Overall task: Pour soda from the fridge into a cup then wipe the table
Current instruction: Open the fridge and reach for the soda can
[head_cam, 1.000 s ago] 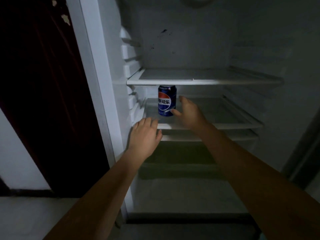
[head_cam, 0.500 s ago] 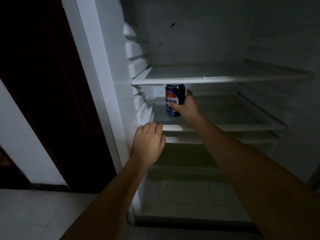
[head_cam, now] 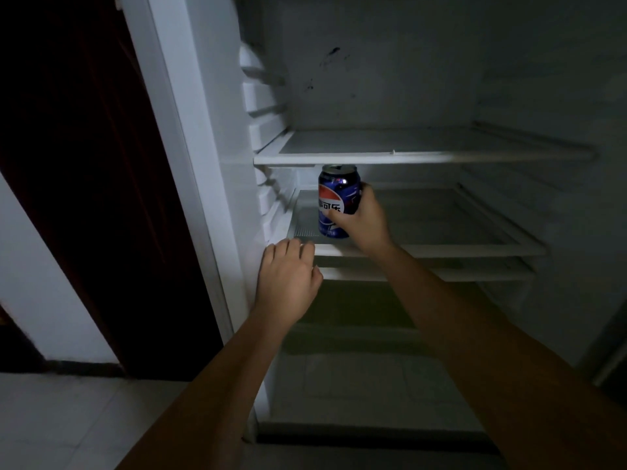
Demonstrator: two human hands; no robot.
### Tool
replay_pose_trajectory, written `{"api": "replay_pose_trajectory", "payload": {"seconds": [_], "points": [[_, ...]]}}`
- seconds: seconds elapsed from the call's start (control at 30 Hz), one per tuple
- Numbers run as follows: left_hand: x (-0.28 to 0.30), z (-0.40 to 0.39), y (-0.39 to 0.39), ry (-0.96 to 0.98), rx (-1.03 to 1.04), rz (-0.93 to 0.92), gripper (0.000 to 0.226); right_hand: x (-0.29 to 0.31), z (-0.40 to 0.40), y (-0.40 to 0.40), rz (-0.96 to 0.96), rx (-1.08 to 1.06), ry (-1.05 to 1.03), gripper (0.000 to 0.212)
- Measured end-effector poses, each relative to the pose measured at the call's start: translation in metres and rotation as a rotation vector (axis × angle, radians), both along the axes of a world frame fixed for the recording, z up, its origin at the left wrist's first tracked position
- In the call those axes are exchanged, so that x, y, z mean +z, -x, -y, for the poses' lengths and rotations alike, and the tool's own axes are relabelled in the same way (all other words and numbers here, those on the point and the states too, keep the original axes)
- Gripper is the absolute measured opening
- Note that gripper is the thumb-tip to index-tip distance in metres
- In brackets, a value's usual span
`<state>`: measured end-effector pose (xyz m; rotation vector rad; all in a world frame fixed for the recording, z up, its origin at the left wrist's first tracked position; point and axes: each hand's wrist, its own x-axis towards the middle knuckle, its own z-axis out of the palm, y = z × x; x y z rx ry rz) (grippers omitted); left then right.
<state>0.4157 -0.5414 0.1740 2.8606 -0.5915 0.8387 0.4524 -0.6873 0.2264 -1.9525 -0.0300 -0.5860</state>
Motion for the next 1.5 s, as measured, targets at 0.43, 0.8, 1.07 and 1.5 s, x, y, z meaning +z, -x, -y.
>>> {"api": "replay_pose_trajectory", "payload": {"seconds": [0.43,0.8,1.07,1.5], "points": [[-0.002,-0.001,0.008,-0.017,0.026,-0.039,0.050,0.003,0.001,0.038,0.031,-0.035,0.013,0.068],[0.003,-0.003,0.043,0.248,-0.076,-0.147,0.049,0.014,-0.007,0.100,0.057,-0.042,-0.023,0.065],[0.000,-0.010,0.094,1.308,-0.256,-0.910,0.033,-0.014,-0.021,0.157,-0.017,-0.057,-0.060,0.068],[-0.058,-0.047,0.192,1.429,-0.387,-1.452,0.026,-0.080,-0.045,0.275,-0.177,-0.085,-0.130,0.067]]}}
